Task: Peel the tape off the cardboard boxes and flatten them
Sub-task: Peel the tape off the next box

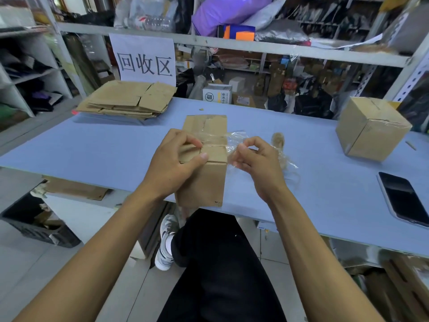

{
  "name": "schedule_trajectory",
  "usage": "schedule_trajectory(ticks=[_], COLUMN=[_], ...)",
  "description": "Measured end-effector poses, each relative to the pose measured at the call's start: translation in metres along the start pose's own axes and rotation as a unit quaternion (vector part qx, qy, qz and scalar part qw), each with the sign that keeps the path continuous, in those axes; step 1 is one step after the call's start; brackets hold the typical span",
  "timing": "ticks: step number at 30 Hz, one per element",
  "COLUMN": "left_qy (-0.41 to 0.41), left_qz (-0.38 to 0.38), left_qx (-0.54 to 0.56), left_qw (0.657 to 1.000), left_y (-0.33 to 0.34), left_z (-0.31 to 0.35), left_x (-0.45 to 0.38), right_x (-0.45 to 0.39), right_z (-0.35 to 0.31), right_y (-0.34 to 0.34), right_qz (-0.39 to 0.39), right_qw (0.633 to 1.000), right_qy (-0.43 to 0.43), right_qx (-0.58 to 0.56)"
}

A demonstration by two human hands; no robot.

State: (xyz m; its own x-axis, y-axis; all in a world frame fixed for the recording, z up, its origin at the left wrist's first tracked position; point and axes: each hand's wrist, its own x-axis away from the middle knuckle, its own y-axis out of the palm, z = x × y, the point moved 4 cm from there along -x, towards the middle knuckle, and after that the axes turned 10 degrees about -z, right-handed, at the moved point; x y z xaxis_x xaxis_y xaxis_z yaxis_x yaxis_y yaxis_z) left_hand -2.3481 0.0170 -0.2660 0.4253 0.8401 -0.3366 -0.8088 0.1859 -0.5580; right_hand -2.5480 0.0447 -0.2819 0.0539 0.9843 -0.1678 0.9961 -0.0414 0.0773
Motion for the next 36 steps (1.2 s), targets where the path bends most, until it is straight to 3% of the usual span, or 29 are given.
schedule_trajectory(ticks=[4,8,11,18,23,27,30,33,36], left_qy=[-0.036,-0.118,-0.164,-0.124,-0.017,0.03,0.012,-0.003,0.038], left_qz=[-0.008,0.035,0.034,-0.022,-0.179,-0.23,-0.238,-0.164,-0.058], left_qx=[-0.08,-0.187,-0.246,-0.239,-0.203,-0.207,-0.208,-0.216,-0.122], left_qw=[0.996,0.975,0.955,0.963,0.962,0.95,0.949,0.963,0.99], left_y=[-0.011,-0.003,0.006,0.003,-0.017,-0.021,-0.027,-0.023,-0.007], left_z=[0.008,0.024,0.033,0.037,0.039,0.042,0.044,0.048,0.052], left_x=[-0.004,-0.004,-0.008,-0.013,-0.007,-0.007,-0.018,-0.037,-0.052], right_x=[0.001,0.009,0.013,0.014,0.001,-0.005,-0.009,-0.018,-0.031], right_z=[0.001,-0.011,-0.014,-0.015,-0.034,-0.047,-0.047,-0.049,-0.056], right_y=[0.006,0.012,0.014,0.009,-0.014,-0.021,-0.015,-0.007,-0.001], right_qz=[0.01,-0.028,-0.02,0.008,0.038,0.0,-0.039,-0.066,-0.096], right_qw=[0.993,0.999,0.997,0.994,0.983,0.99,0.993,0.996,0.994], right_qy=[0.044,-0.027,-0.057,-0.086,-0.116,-0.106,-0.076,-0.044,-0.012], right_qx=[-0.112,0.017,0.05,0.068,0.139,0.096,0.075,0.039,0.058])
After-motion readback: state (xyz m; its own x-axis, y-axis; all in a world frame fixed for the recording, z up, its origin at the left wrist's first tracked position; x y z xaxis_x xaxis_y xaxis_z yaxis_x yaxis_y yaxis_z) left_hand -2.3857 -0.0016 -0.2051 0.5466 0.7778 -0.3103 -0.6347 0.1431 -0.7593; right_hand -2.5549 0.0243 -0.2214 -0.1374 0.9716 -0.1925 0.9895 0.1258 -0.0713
